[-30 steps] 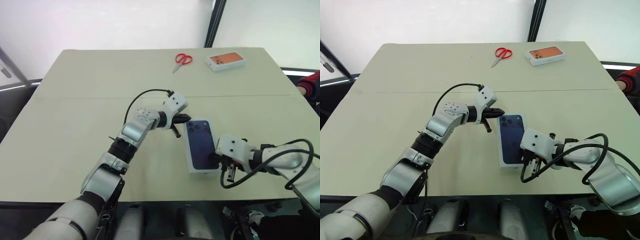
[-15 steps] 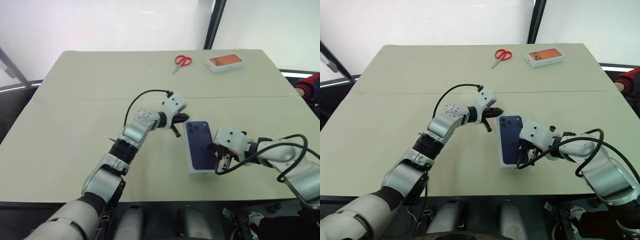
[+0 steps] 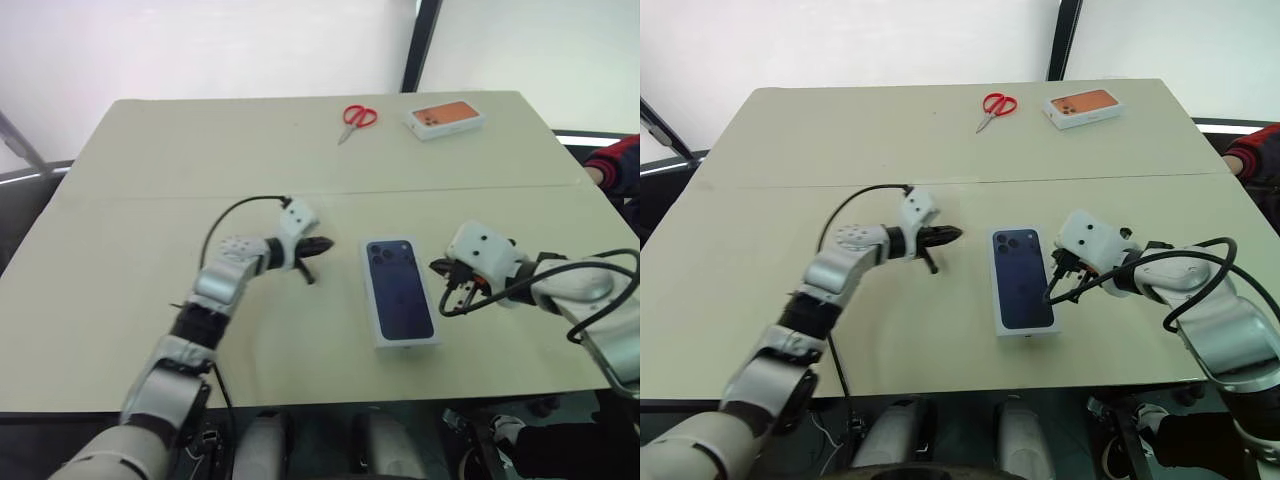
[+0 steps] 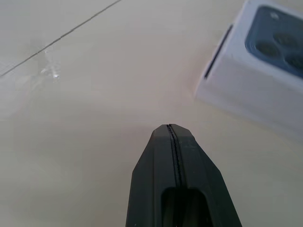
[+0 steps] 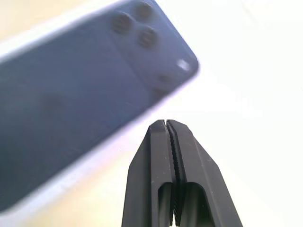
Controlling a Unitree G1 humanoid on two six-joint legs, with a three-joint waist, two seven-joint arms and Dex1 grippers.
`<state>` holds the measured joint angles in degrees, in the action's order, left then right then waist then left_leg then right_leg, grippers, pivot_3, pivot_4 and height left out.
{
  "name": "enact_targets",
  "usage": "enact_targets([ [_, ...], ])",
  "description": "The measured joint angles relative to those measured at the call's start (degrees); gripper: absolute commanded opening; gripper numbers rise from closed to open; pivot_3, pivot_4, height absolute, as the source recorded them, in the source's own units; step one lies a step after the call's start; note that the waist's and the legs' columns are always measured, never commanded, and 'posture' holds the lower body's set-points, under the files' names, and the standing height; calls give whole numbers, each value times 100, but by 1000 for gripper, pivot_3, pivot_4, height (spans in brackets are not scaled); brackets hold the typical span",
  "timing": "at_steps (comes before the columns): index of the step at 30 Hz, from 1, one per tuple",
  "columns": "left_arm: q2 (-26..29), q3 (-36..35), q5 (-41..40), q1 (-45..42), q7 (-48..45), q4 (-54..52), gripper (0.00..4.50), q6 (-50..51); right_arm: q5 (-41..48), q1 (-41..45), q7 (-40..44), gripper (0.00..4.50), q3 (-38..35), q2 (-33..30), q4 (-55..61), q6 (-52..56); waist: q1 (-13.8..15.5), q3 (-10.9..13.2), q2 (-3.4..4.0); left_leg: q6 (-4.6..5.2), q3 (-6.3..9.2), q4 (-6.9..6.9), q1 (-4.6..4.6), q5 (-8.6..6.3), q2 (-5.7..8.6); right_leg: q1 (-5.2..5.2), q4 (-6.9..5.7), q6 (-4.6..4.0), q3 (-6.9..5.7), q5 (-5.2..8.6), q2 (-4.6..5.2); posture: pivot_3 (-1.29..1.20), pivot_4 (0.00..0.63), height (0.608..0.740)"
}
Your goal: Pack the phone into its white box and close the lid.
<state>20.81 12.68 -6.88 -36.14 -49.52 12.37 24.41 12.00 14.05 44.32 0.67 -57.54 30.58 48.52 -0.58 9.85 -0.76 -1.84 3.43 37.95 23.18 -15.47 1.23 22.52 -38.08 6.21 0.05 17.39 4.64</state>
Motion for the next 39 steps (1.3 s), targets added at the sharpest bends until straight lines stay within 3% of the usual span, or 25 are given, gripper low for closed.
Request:
enact_targets([
  [4,296,252,-9,444,-478,-695,0,117,-121,-95,9,49,126,-22,-220,-139,92,-1,1,1,-2,12,2,0,10,-12,7,0,0,0,12,0,150,740],
  [12,-5,646,-167,629,-629,-1352,0,516,-270,-123,101,49,340,-21,-357,-317,120,0,2,2,-1,17,12,-1,10,-3,5,0,-1,0,10,0,150,740],
  [21,-327,1020,-126,483,-556,-1340,0,545,-463,-275,231,49,581,-27,-384,-537,112,0,1,3,-1,16,12,-1,9,-2,5,0,-2,0,7,0,150,740],
  [39,-500,1029,-142,445,-511,-1201,0,535,-325,-328,564,49,344,-27,-284,-500,110,0,2,3,-1,16,11,-1,7,-2,4,0,-2,0,5,0,150,740],
])
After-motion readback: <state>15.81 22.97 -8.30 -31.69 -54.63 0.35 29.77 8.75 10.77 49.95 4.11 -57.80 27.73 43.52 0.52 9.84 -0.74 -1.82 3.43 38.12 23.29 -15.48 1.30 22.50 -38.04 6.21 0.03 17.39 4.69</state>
